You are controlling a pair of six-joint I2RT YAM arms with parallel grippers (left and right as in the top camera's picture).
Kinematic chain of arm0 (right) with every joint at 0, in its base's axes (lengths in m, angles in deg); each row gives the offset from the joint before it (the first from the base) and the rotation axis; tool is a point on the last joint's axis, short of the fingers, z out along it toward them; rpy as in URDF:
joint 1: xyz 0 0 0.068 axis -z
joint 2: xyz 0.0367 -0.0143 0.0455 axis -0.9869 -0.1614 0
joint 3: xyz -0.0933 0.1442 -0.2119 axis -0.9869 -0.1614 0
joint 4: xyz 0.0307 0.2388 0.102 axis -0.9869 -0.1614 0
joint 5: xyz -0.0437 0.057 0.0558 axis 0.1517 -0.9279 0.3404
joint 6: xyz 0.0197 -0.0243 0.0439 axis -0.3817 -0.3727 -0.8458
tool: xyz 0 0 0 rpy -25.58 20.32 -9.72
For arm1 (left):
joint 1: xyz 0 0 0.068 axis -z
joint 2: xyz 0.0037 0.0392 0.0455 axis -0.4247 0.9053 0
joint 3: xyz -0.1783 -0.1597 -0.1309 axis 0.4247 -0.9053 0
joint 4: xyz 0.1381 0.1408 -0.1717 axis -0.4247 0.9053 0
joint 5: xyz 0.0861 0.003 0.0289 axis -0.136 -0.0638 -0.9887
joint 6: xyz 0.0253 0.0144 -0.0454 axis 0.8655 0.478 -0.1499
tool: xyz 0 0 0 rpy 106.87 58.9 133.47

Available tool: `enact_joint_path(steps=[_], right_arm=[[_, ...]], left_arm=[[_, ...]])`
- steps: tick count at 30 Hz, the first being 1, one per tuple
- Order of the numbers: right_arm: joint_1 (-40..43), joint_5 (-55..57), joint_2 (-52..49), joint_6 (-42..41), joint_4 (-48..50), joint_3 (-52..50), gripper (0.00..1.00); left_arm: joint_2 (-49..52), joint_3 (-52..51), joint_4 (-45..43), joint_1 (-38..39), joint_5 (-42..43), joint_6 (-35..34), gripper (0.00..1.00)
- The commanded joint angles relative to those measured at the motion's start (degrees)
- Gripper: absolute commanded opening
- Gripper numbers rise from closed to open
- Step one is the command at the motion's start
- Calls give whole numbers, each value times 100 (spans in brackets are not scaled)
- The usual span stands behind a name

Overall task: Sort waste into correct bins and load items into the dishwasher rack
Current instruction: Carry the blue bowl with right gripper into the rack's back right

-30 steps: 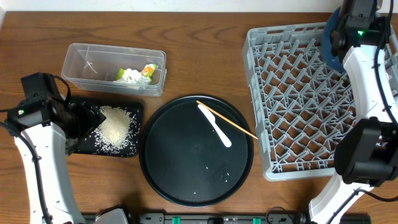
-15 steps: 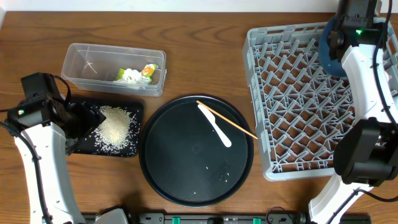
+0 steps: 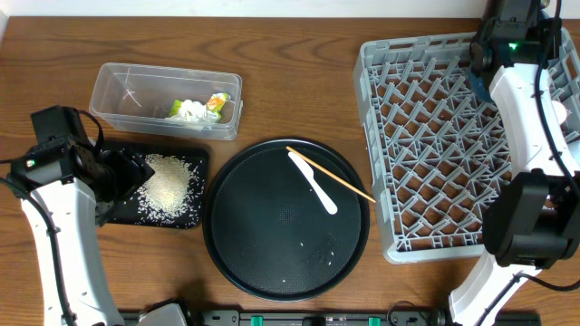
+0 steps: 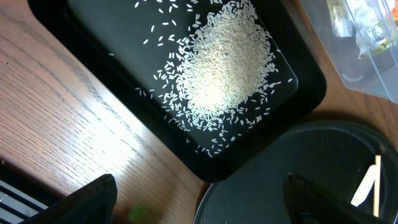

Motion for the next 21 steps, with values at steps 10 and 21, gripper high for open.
enact_joint_path(steps=[10,21], right_arm=[[-341,179,-44,101,-133,-57,1],[-369,278,-44,1401,1043,-85,1]], left_arm=[[20,-37,31,-31,-72,-28,86],[20,-37,33,-31,-72,17,86]])
